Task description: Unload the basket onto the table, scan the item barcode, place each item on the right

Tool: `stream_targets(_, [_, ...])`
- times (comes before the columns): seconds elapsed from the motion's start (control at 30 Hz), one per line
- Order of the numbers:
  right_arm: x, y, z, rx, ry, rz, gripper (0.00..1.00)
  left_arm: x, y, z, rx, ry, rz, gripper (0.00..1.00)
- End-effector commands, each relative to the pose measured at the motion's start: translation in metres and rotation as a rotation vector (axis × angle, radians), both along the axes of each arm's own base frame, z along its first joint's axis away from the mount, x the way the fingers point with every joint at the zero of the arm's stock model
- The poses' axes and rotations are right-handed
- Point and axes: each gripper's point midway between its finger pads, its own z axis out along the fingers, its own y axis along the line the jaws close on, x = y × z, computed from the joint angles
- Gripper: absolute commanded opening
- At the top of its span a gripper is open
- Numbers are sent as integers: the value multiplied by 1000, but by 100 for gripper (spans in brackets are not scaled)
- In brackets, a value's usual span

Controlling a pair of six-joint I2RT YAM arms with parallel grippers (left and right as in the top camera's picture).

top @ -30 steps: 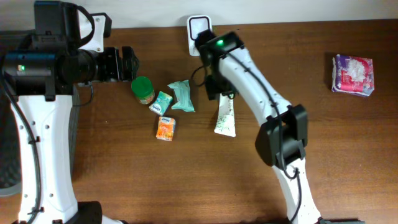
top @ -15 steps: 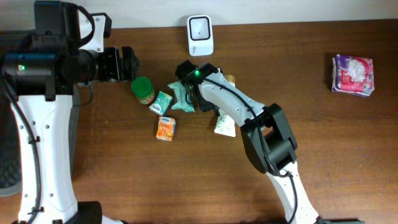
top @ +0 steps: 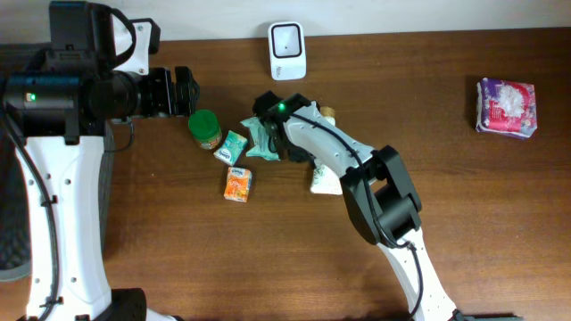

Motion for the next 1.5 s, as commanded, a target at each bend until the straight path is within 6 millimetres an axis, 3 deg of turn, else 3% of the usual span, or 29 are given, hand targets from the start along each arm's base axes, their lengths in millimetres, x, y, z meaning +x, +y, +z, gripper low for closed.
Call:
stream_targets(0.0, [-9, -20, -42, 39, 156, -15, 7, 1, 0, 1, -7, -3, 5, 99])
stream_targets(0.1, [-8, -9, -35, 253, 268, 22, 4, 1, 0, 1, -7, -3, 5, 99])
stream_targets(0.17, [-6, 13, -6, 529, 354, 95, 4, 1, 0, 1, -7, -3, 5, 99])
stream_targets(0.27, [-8, 40, 57, 1052, 454, 207, 4, 1, 0, 1, -7, -3, 5, 99])
stream_targets(0.33, [-7, 29, 76, 1260, 465, 210, 4, 1, 0, 1, -7, -3, 5, 99])
stream_targets(0.37, [-7, 19, 75, 1295, 468, 190, 4, 1, 0, 1, -7, -3, 5, 99])
stream_targets(0.4, [-10, -1, 61, 1305, 484, 117, 4, 1, 0, 1, -7, -3, 5, 99])
stream_targets(0.43, [-11, -11, 50, 1302, 489, 86, 5, 1, 0, 1, -7, -3, 5, 99])
stream_targets(0.47, [-14, -28, 33, 1256, 491, 54, 23, 1, 0, 1, -7, -3, 5, 99])
stream_targets(0.53, [-17, -60, 9, 1118, 502, -37, 31, 1, 0, 1, -7, -3, 5, 99])
stream_targets(0.57, [-16, -82, -2, 1011, 493, -86, 41, 1, 0, 1, -7, -3, 5, 99])
stream_targets(0.6, [-12, -92, -1, 981, 478, -93, 55, 1, 0, 1, -7, -3, 5, 99])
stream_targets(0.67, [-2, -97, 19, 972, 448, -86, 58, 1, 0, 1, -7, -3, 5, 99])
stream_targets(0.77, [14, -104, 73, 818, 380, -32, 61, 1, 0, 1, -7, -3, 5, 99])
stream_targets(0.83, [16, -88, 102, 740, 341, 19, 62, 1, 0, 1, -7, -3, 5, 99])
stream_targets(0.9, [14, -68, 105, 580, 311, 30, 66, 1, 0, 1, -7, -3, 5, 99])
stream_targets(0.93, [12, -65, 103, 413, 279, 16, 67, 1, 0, 1, -7, -3, 5, 99])
stream_targets(0.97, [12, -62, 105, 288, 235, 8, 77, 1, 0, 1, -7, -3, 5, 99])
stream_targets(1.0, [11, -56, 108, 207, 202, 16, 99, 1, 0, 1, -7, -3, 5, 99])
stream_targets(1.17, [0, -22, 102, 213, 208, 36, 99, 1, 0, 1, -7, -3, 5, 99])
stream_targets(1.23, [-4, -22, 97, 212, 228, 33, 99, 1, 0, 1, -7, -3, 5, 99])
stream_targets(1.4, [-21, -26, 57, 191, 335, 15, 99, 1, 0, 1, -7, -3, 5, 99])
stream_targets(1.47, [-21, -26, 56, 192, 333, 15, 99, 1, 0, 1, -7, -3, 5, 99])
